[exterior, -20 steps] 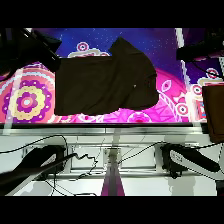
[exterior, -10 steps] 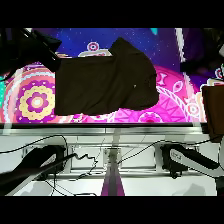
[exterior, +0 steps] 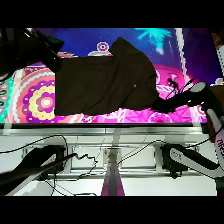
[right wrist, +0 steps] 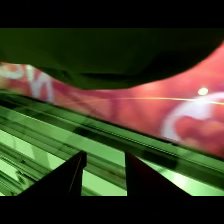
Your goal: Fold the clothes and pants, and hang the long-sleeved shirts on hangers.
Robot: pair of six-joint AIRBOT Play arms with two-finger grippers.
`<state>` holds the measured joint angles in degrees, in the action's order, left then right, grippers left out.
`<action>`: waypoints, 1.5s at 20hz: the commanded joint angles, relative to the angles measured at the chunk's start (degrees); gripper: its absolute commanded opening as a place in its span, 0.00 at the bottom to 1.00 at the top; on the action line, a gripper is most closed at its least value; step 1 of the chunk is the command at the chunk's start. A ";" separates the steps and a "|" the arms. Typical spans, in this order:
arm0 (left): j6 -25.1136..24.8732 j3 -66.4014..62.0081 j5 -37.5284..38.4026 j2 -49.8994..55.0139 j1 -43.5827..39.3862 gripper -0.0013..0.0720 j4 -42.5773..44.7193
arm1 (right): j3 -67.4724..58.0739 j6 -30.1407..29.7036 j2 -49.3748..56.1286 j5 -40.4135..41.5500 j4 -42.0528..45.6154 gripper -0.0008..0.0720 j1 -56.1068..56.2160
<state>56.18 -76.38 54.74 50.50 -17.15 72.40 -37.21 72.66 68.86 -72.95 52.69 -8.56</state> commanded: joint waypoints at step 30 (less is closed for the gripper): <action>9.27 32.57 20.74 2.03 35.43 0.21 -8.20 | -23.43 7.08 -5.81 -3.52 19.74 0.03 8.96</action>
<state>69.12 -54.04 73.65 51.96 9.72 75.50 -58.41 81.49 63.46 -70.78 68.05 0.40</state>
